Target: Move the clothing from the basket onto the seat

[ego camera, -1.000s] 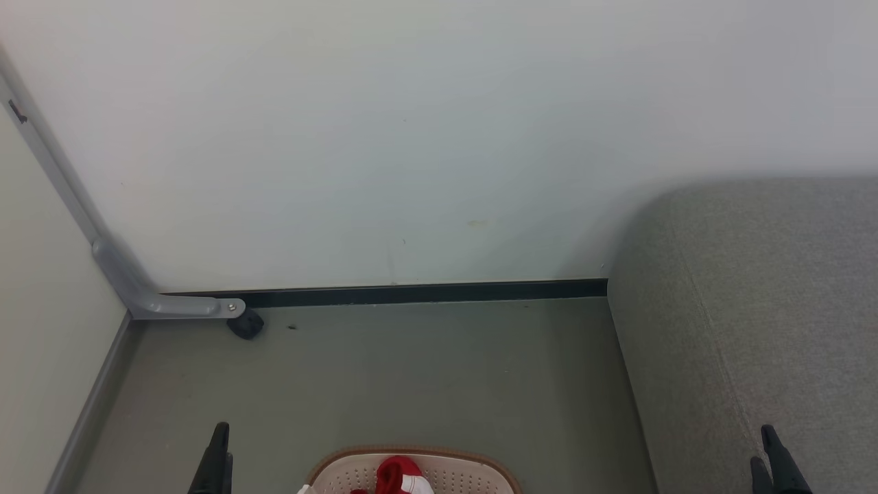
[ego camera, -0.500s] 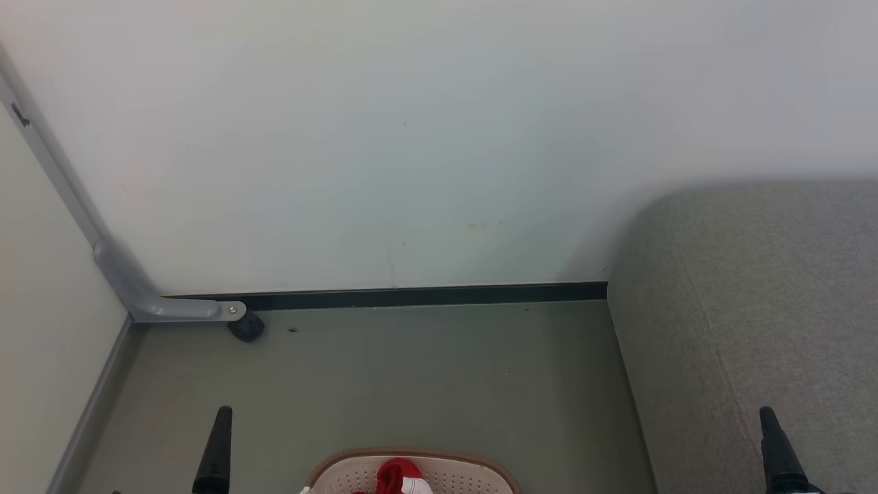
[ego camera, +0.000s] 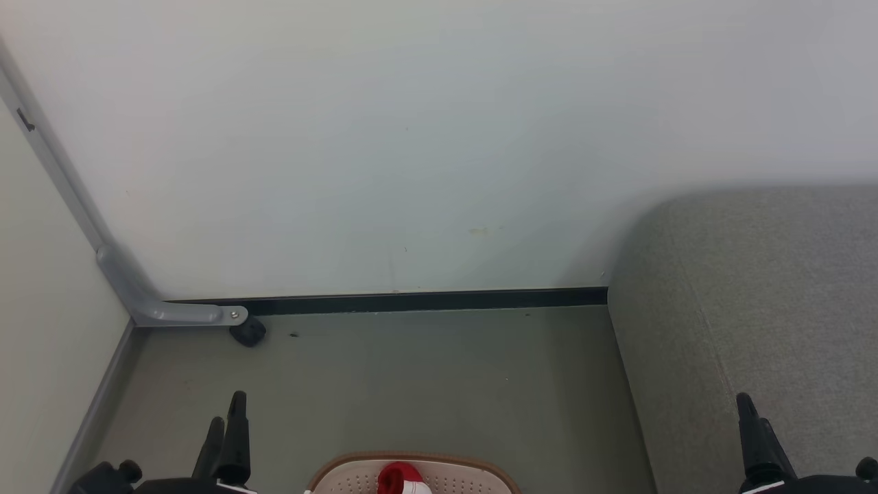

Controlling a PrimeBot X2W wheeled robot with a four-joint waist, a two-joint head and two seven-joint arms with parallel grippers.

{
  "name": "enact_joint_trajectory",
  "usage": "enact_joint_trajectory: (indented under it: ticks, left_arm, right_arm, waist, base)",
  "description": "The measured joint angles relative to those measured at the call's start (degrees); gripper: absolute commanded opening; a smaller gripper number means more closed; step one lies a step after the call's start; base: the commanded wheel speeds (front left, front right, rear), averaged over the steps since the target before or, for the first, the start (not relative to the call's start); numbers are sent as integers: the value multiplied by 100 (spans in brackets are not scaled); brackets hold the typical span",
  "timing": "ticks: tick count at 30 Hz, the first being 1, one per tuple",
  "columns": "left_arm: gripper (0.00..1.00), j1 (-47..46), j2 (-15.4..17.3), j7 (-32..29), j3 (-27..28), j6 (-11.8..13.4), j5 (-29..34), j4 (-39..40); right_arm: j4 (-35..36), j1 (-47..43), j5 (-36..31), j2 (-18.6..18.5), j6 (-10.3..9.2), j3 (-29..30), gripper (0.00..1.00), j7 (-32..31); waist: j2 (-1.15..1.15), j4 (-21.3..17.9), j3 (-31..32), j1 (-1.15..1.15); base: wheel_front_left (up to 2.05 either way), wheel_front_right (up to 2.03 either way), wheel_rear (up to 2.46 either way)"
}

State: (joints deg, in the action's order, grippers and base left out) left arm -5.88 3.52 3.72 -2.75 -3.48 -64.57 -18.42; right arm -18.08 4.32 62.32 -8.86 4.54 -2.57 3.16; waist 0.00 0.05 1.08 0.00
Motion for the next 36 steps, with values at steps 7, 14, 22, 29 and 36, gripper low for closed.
enact_joint_trajectory:
  ticks: [7, 14, 22, 29, 36]
  left_arm:
    - [100, -76, 43, 104, -216, 48, 602, 37]
    - [100, -81, 132, 254, -437, 135, 1292, 37]
    - [100, -82, 176, 415, -713, 235, 2015, -45]
    - [100, -83, 179, 567, -894, 327, 2633, -176]
    - [100, -93, 177, 715, -1013, 488, 3120, -338]
  right_arm:
    - [-1, 4, -568, -157, -59, -247, 100, 121]
    - [-21, 10, -1196, -299, -152, -510, 100, 282]
    - [-38, 10, -1826, -431, -242, -765, 100, 453]
    - [-78, 15, -2381, -524, -312, -994, 100, 608]
    - [-135, 127, -2888, -635, -411, -1161, 100, 759]
  waist:
    - [0, -1, 32, 0]
    - [0, -6, 65, 0]
    - [0, -12, 81, 0]
    - [0, -22, 81, 0]
    - [0, -34, 67, 0]
  base:
    - [0, 0, 0]
    - [0, 0, 0]
    - [0, 0, 0]
    - [0, 0, 0]
    - [0, 0, 0]
